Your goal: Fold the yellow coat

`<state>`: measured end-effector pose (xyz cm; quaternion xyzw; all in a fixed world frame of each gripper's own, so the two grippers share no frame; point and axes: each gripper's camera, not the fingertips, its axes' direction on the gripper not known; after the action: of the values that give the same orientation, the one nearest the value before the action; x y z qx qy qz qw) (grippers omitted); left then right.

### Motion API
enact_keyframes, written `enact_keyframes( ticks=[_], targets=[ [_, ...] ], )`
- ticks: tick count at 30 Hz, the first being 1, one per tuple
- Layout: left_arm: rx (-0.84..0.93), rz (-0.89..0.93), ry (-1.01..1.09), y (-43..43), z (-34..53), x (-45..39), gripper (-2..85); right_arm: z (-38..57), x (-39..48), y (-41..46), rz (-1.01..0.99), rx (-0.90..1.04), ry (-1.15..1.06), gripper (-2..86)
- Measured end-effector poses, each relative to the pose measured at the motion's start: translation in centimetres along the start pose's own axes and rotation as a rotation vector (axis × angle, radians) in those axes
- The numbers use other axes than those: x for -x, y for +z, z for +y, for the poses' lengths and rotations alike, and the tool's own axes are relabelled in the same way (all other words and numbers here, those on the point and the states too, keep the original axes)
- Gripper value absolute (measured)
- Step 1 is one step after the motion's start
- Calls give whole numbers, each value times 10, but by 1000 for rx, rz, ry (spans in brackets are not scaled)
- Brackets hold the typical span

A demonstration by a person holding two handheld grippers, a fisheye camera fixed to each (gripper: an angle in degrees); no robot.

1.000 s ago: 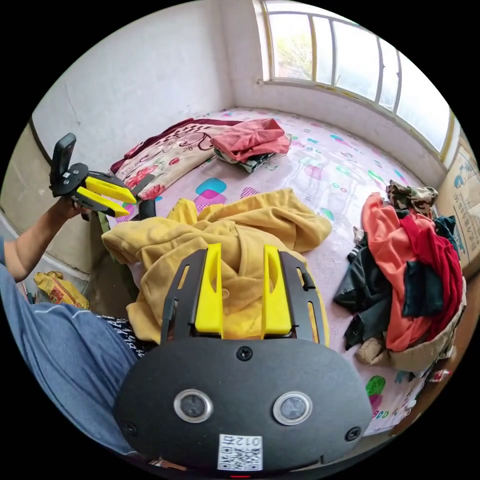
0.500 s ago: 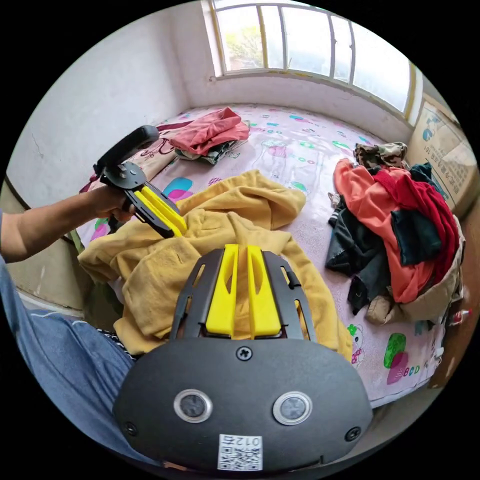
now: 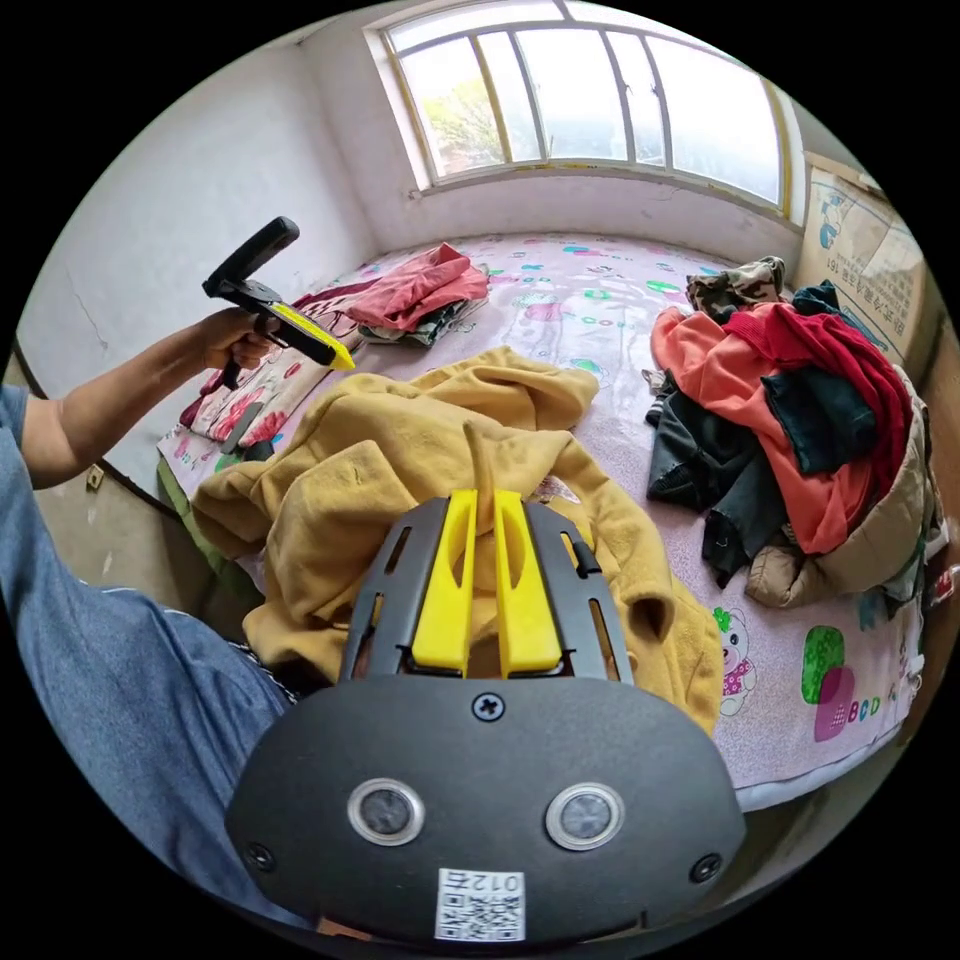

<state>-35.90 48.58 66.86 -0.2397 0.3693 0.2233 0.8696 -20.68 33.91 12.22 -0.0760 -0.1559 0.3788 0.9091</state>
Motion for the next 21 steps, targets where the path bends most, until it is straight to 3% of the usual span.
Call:
enact_keyframes(
  ticks=[4, 6, 8, 14, 21],
  targets=[
    [-77, 58, 24, -6, 16, -14, 139, 16, -15, -5, -41, -9, 9, 24],
    [-22, 42, 57, 8, 8, -29, 229, 20, -22, -4, -61, -17, 19, 24],
    [19, 54, 110, 20, -3, -43, 258, 19, -23, -4, -58, -19, 11, 25],
    [4, 75, 256, 60, -27, -65, 203, 15, -23, 1, -45, -31, 15, 25],
    [139, 113, 383, 118, -47, -79, 127, 7, -15, 18, -49, -26, 2, 25]
  ],
)
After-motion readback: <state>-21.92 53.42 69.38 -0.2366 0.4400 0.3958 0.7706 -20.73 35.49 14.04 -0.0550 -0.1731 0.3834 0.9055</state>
